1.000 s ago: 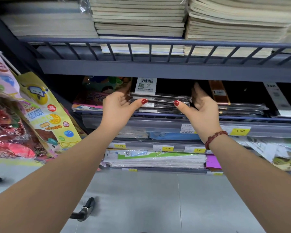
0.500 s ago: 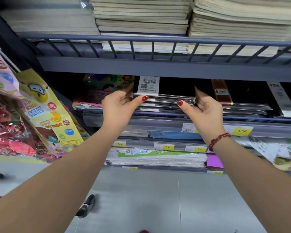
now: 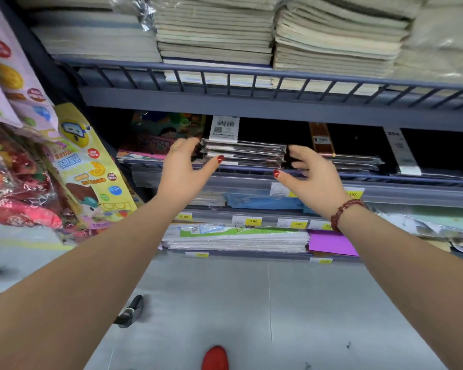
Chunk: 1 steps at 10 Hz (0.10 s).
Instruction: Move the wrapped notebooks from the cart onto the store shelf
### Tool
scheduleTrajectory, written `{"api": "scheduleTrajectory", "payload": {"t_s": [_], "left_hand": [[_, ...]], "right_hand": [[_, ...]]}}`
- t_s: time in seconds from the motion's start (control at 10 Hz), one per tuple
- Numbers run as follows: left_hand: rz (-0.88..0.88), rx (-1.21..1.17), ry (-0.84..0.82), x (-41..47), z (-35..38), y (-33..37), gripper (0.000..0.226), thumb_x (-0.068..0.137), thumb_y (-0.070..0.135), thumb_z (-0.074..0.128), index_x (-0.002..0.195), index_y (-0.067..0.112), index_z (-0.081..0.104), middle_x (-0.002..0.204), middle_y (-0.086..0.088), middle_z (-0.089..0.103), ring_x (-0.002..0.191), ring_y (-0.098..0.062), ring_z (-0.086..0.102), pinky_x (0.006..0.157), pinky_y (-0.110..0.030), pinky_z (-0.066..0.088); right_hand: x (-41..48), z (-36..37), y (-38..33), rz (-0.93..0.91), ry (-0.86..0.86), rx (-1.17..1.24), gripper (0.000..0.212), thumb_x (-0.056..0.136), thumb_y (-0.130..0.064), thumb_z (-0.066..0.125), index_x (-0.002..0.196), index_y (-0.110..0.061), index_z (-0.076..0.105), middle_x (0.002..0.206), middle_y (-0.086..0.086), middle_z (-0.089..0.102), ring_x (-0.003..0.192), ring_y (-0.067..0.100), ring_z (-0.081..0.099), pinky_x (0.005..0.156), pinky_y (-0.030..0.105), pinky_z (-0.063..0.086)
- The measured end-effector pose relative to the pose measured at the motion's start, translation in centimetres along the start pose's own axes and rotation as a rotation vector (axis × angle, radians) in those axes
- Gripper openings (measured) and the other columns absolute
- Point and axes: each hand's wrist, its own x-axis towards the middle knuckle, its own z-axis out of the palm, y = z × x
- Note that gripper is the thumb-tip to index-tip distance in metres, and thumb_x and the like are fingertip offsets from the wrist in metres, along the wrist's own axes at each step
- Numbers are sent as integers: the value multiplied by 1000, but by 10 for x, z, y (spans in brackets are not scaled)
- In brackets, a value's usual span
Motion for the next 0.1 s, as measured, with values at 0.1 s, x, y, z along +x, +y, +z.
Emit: {"api": "scheduleTrajectory", "payload": {"t_s": [0.1], "left_hand": [[3,127,-57,-25,-8,1,59,88,29,65,139,9,44,135,-12,47,128,-25,41,104,-26,30]], "right_hand": [[-28,-15,4,-15,-60,-257,68,83,-41,66,141,-18,40,143,2,45,130,20,43,108,36,36]]}}
